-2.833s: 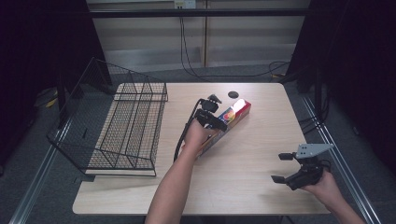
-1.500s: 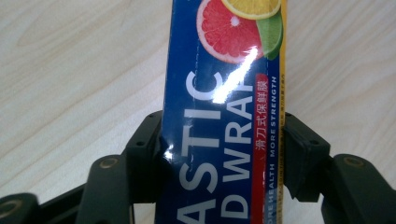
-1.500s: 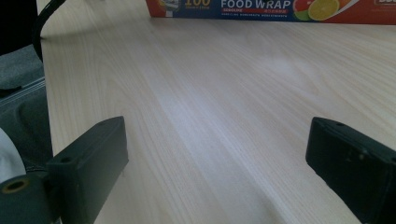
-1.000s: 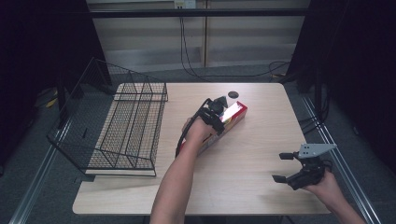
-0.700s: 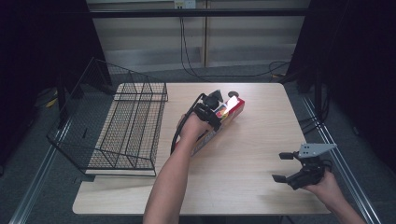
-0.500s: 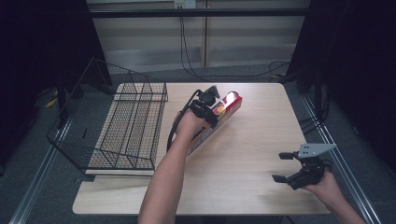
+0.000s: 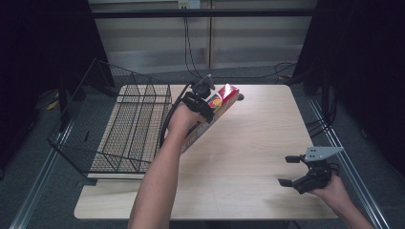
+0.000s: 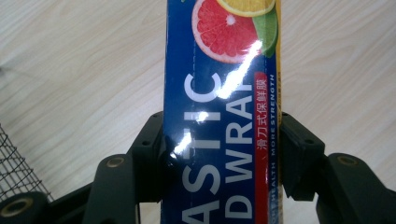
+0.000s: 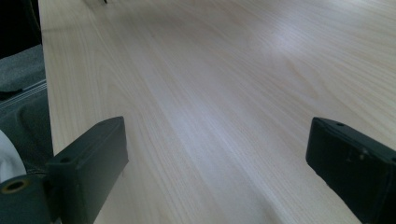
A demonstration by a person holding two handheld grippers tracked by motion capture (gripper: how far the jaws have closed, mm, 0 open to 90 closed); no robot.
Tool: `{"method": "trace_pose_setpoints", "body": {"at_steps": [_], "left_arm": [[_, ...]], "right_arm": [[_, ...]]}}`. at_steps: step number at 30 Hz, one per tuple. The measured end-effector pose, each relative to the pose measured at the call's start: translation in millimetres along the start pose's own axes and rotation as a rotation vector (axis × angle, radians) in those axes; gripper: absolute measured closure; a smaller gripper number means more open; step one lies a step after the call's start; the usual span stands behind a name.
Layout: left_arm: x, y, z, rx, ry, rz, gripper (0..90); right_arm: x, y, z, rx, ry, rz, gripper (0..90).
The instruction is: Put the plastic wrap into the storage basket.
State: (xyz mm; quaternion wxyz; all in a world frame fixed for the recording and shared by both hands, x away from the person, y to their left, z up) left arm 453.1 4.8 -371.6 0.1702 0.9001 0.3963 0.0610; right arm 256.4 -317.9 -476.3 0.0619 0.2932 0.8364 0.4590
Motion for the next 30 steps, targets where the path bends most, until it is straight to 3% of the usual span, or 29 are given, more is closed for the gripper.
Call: {"method": "trace_pose_setpoints", "body": {"at_steps": [13,27,30], "left_arm": [[10.9,-5.5,-26.3,0.012,0.016,-0.025,44.3],[21.7,-10.5,-54.2,-0.016,0.028,-0.069,44.3],[24.0,-12.1,-60.6,0.002,0.033,-0.072,44.4]], "right_arm": [[-0.2,0.2,-0.2,-0.003,0.001,0.002,5.4],[0.4,0.6,-0.6,-0.003,-0.001,-0.005,5.4],[0.5,0.9,-0.7,-0.004,0.001,-0.002,5.4]]}}
Point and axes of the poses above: each handheld gripper's, and its own axes: z roughly forward along the jaws, y roughly out of its top, x roughly to its left, the point moved 3 cm from there along z, roughly forward along the jaws, and after that the axes turned 3 degrees about y, right-handed, at the moved point
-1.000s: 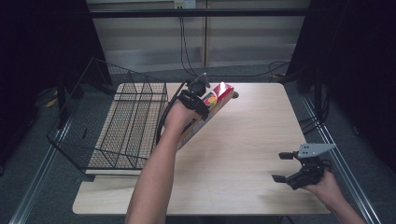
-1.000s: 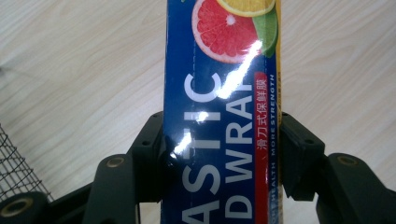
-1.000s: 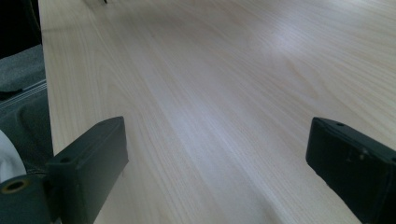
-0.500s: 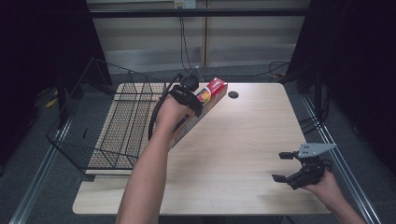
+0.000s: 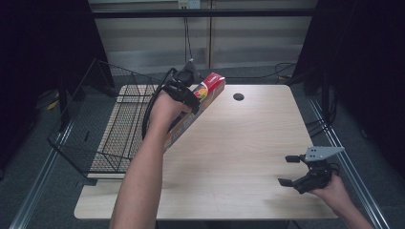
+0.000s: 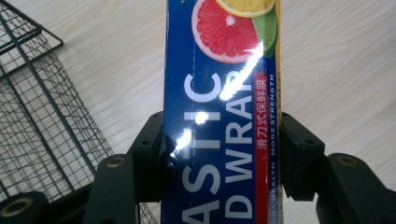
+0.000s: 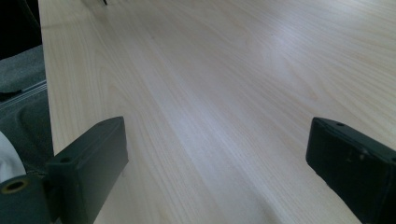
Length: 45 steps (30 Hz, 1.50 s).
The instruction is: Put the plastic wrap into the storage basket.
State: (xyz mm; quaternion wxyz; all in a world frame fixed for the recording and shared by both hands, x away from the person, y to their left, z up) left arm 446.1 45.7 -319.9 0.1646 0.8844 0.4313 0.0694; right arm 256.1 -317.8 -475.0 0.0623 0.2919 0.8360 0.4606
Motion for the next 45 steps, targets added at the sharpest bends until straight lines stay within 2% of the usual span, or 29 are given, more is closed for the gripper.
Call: {"method": "trace_pose_setpoints", "body": {"at_steps": [6,8,11,16,22,24,25,37,39,40,44,45], "left_arm": [[2.1,-1.2,-8.2,-0.021,0.011,0.002,44.3],[4.9,-2.8,-13.4,-0.011,0.011,-0.014,44.3],[6.5,-3.5,-16.9,0.005,0.022,-0.014,44.3],[13.4,-6.1,-22.9,-0.005,0.032,-0.050,44.3],[19.2,-8.9,-30.2,-0.007,0.041,-0.071,44.3],[20.6,-9.3,-32.3,0.000,0.045,-0.065,44.3],[22.8,-11.0,-34.9,-0.012,0.045,-0.084,44.3],[35.2,-19.9,-49.4,-0.020,0.064,-0.123,44.3],[36.6,-20.2,-50.4,-0.021,0.067,-0.117,44.3],[38.2,-21.4,-53.1,-0.026,0.070,-0.133,44.3],[41.7,-23.9,-56.4,-0.023,0.077,-0.135,44.3],[43.8,-25.4,-58.0,-0.022,0.081,-0.150,44.3]], "right_arm": [[0.4,-0.1,0.1,0.001,-0.005,-0.002,5.4],[0.6,-0.1,-0.2,0.001,0.000,0.000,5.4],[0.5,-0.1,0.0,0.001,-0.002,-0.002,5.4],[1.3,0.3,-0.3,0.003,-0.002,-0.002,5.4],[1.4,0.2,-0.9,0.003,0.000,-0.001,5.4],[0.9,0.1,-1.1,0.003,0.000,-0.003,5.4],[0.9,0.1,-1.2,0.002,0.001,-0.002,5.4],[1.1,0.4,-0.5,0.003,-0.001,-0.002,5.4],[1.0,0.4,-0.6,0.003,-0.002,-0.002,5.4],[1.0,0.3,-0.6,0.003,-0.001,-0.002,5.4],[0.6,0.1,0.0,0.005,-0.005,-0.006,5.4],[1.1,0.2,0.1,0.006,-0.001,-0.004,5.4]]}}
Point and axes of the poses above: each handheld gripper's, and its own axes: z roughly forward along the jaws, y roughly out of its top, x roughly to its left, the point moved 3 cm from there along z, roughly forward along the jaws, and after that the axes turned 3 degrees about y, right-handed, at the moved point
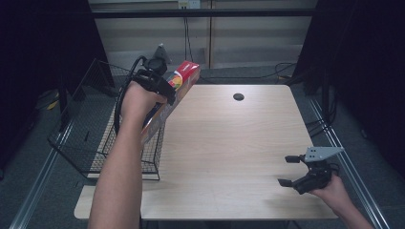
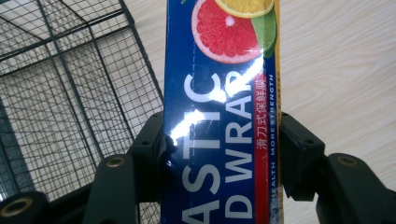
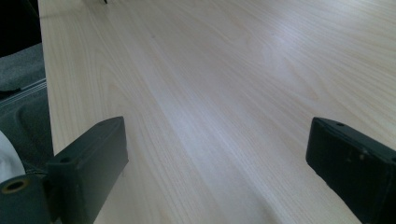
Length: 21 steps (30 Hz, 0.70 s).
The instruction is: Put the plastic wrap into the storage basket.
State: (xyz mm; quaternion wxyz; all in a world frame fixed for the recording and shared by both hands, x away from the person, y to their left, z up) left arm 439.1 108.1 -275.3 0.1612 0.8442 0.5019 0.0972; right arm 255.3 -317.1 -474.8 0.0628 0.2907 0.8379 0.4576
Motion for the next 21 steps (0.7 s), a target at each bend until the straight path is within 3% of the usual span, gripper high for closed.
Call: {"method": "trace_pose_setpoints", "body": {"at_steps": [21], "left_arm": [[27.1,-13.2,-19.5,-0.013,0.029,-0.058,44.3]], "right_arm": [[-0.4,-0.3,0.3,0.003,0.004,0.006,5.4]]}}
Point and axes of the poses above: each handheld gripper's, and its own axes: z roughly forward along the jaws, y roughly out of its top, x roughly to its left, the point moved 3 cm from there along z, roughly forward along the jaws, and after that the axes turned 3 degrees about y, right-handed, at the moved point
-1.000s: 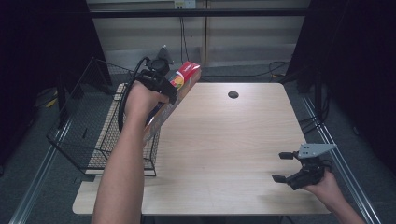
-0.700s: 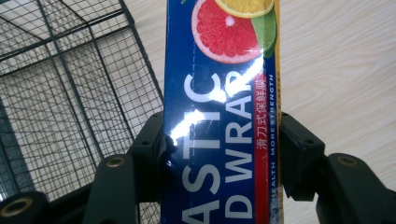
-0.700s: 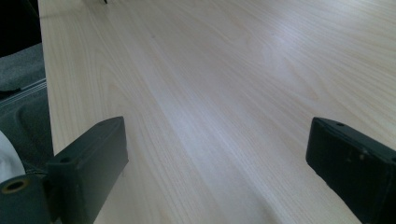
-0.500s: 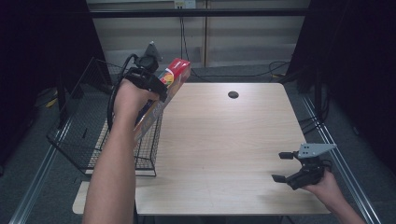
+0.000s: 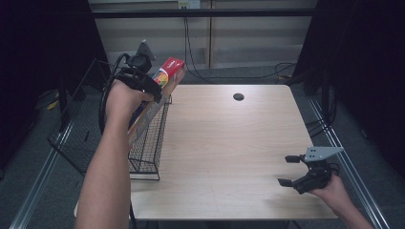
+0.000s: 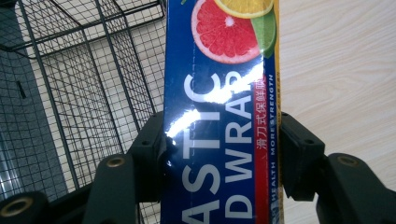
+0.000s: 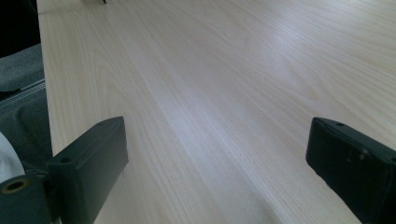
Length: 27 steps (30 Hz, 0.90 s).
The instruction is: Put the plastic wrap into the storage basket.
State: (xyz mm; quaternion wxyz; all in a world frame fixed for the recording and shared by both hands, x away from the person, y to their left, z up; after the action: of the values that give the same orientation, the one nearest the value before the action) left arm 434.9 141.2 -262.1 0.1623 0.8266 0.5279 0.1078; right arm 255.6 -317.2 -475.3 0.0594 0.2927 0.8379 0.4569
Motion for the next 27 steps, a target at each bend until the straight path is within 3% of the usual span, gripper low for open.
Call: {"method": "trace_pose_setpoints", "body": {"at_steps": [1,4,13,16,19,24,25,27], "left_arm": [[0.2,-0.4,0.1,-0.016,-0.003,-0.016,44.3],[4.3,-1.9,-2.1,-0.002,0.002,-0.005,44.3],[14.5,-7.0,-6.6,0.000,0.016,-0.025,44.3],[18.2,-8.6,-9.3,-0.011,0.023,-0.050,44.3],[22.5,-10.8,-11.6,-0.004,0.028,-0.043,44.3],[27.7,-15.0,-15.0,-0.016,0.025,-0.082,44.3],[29.9,-15.8,-16.4,-0.007,0.028,-0.070,44.3],[31.2,-17.5,-17.7,-0.016,0.030,-0.085,44.3]], "right_arm": [[-0.2,0.0,0.1,-0.002,-0.001,-0.002,5.4],[-0.7,0.0,-0.1,-0.005,-0.003,-0.002,5.4],[-1.0,0.0,-0.2,-0.006,-0.007,-0.003,5.4],[-0.5,-0.2,0.0,-0.004,-0.002,-0.002,5.4],[-1.0,-0.1,-0.2,-0.006,-0.006,-0.003,5.4],[-0.6,-0.4,0.2,-0.004,-0.004,-0.001,5.4],[-0.6,-0.4,0.2,-0.005,-0.005,0.000,5.4],[-0.9,-0.2,-0.2,-0.006,-0.006,-0.002,5.4]]}}
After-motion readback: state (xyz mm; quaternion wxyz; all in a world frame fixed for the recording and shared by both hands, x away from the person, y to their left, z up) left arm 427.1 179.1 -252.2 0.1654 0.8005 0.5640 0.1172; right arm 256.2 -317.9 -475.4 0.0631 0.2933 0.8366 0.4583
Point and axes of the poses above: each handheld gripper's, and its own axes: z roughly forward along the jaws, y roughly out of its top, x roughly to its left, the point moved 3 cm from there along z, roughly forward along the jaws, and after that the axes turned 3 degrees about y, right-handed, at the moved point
